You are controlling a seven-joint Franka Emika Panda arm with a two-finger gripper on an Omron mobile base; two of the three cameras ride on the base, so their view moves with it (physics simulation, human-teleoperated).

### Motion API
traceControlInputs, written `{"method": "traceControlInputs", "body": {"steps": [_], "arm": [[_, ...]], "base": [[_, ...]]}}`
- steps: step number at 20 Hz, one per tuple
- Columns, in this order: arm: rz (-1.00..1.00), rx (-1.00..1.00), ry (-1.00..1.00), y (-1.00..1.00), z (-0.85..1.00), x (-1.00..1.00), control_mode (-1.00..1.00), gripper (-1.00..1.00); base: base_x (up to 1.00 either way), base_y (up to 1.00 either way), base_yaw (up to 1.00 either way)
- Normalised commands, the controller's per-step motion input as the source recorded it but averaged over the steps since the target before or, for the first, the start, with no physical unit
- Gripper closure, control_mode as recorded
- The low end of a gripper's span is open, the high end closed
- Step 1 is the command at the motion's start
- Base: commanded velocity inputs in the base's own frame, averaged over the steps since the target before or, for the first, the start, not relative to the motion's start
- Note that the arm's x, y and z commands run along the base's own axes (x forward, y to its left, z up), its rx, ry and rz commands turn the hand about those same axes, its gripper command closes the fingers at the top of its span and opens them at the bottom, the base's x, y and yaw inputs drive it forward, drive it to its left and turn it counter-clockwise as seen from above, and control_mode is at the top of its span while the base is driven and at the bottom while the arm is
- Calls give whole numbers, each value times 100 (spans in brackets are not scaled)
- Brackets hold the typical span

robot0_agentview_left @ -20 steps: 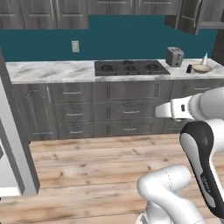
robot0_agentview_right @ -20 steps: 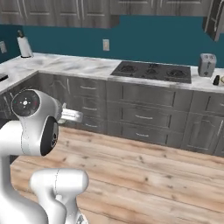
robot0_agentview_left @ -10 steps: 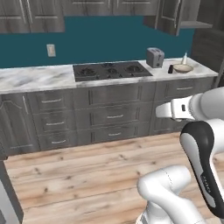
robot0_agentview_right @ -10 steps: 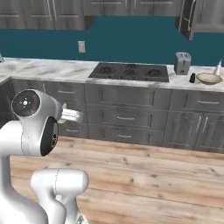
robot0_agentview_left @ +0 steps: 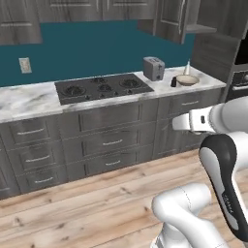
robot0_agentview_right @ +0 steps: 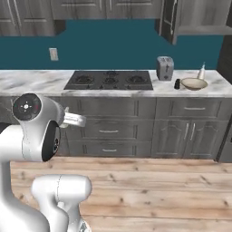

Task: Retrieve the bottle and the shaker from the cabinet and place them next to the mixing bowl on the counter. Then add garlic from the fridge to the mixing bowl.

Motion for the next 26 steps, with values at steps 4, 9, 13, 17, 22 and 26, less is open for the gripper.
{"method": "traceControlInputs", "body": {"steps": [4,9,13,17,22,26], "arm": [[0,0,0,0,0,0,100,100],[0,0,0,0,0,0,100,100],[0,0,0,0,0,0,100,100],[0,0,0,0,0,0,100,100],[0,0,0,0,0,0,100,100],[0,0,0,0,0,0,100,100]], "base": [[71,-25,-28],[67,-30,-24],[58,-42,-16],[56,-39,-6],[64,-31,0],[69,-24,0]]}}
